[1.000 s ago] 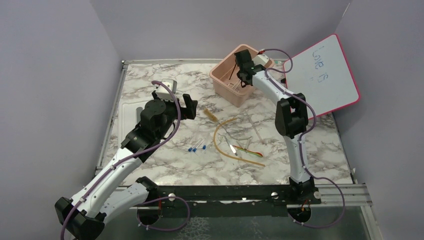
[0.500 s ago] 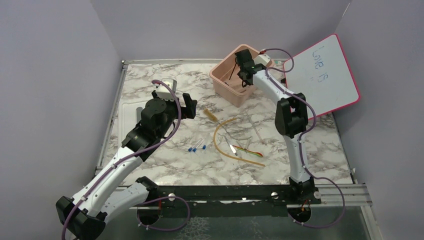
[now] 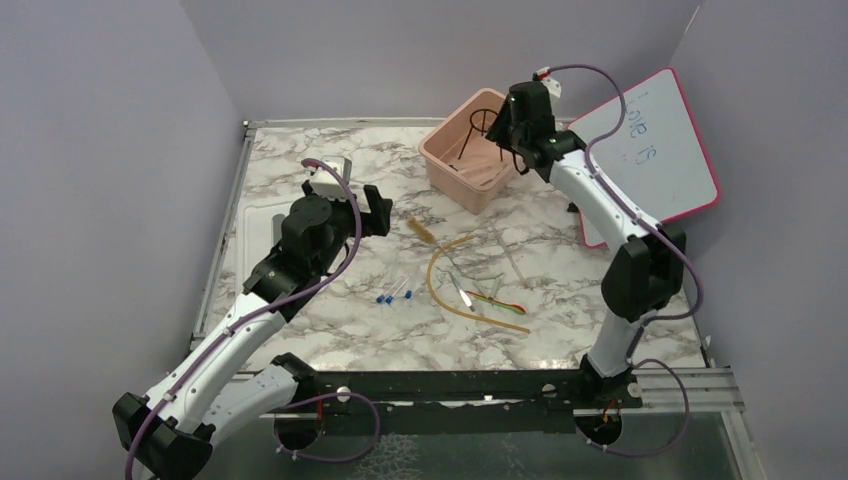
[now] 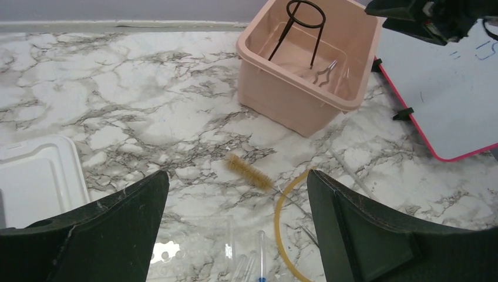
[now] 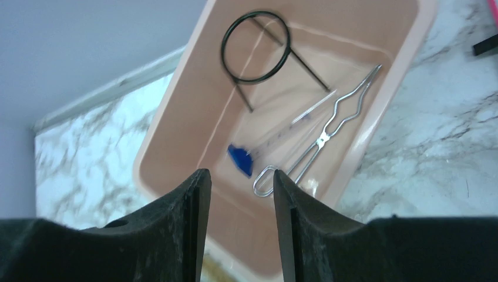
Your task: Organize the chemistry lab equipment
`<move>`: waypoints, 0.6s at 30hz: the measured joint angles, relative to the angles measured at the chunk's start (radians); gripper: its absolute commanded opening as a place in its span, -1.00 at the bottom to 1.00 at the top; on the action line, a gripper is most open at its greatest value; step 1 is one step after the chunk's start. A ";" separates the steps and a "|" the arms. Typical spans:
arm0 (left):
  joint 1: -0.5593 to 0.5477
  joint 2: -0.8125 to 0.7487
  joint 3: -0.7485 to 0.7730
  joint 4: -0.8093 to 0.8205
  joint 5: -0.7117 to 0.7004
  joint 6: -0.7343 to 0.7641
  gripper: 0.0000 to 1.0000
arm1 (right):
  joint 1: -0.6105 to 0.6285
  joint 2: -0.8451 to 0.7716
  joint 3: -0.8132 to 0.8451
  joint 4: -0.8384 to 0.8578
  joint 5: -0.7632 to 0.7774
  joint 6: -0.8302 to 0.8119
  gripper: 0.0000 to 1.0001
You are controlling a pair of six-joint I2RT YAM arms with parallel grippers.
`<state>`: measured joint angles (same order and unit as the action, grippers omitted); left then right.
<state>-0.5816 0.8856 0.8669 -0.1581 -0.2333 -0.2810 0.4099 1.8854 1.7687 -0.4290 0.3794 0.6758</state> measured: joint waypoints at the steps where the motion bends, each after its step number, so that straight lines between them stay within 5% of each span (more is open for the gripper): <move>1: 0.001 0.000 0.000 0.000 0.000 -0.002 0.81 | 0.000 -0.050 -0.044 0.021 -0.050 -0.040 -0.03; 8: 0.006 0.000 0.000 -0.001 -0.018 -0.006 0.81 | 0.043 -0.249 -0.322 0.080 -0.316 -0.233 -0.01; 18: 0.020 -0.003 -0.015 -0.001 -0.075 -0.018 0.81 | 0.272 -0.276 -0.554 0.084 -0.396 -0.417 -0.03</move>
<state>-0.5617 0.8825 0.8520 -0.1593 -0.3084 -0.2985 0.6819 1.6093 1.2148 -0.3450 -0.0166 0.2588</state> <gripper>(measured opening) 0.903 0.493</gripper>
